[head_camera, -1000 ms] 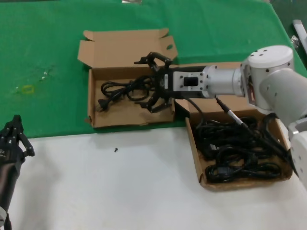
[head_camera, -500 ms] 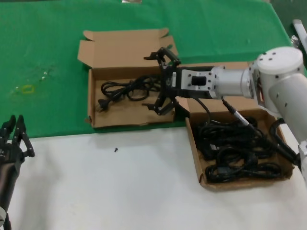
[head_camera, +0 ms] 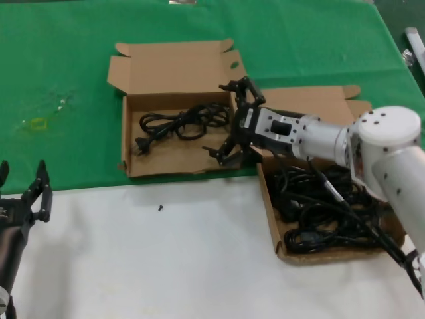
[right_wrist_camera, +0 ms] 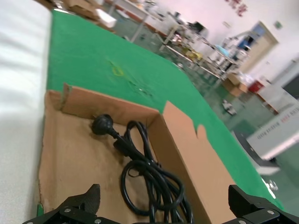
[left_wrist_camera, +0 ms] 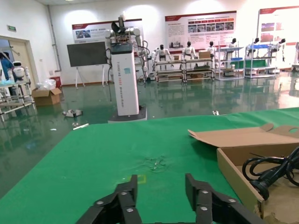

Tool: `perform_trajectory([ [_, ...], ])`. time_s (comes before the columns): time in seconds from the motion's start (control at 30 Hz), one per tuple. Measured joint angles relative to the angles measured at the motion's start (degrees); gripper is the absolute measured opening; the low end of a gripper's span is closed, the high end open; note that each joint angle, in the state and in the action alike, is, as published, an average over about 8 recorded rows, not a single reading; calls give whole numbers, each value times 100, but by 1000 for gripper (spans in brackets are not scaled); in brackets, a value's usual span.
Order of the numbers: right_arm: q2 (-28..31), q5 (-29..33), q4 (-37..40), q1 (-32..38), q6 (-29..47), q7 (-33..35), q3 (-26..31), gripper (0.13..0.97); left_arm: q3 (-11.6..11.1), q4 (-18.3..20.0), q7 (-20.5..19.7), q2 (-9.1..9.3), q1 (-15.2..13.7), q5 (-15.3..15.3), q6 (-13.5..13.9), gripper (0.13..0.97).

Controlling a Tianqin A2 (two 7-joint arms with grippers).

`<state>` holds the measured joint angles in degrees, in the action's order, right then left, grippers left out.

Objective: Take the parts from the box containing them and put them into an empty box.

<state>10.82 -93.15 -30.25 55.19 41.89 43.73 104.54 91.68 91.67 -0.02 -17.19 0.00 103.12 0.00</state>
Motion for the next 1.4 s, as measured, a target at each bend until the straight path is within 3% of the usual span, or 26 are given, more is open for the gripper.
perform_trajectory([
  [0.3,95,-149,-913,-823,-625,-652,-191,966,0,0,0,0,0,1,0,514],
  [0.43,137,-215,-1320,-1185,-902,-941,-276,966,0,0,0,0,0,1,0,514],
  [0.7,221,-347,-2130,-1914,-1455,-1518,-446,966,0,0,3,0,0,0,0,731],
  [1.0,316,-495,-3044,-2739,-2077,-2168,-638,966,0,0,2,0,0,1,0,878],
  [1.13,358,-561,-3451,-3105,-2355,-2458,-723,966,0,0,1,0,0,1,0,878],
  [1.4,442,-693,-4261,-3829,-2907,-3033,-893,966,0,0,1,0,0,1,0,954],
])
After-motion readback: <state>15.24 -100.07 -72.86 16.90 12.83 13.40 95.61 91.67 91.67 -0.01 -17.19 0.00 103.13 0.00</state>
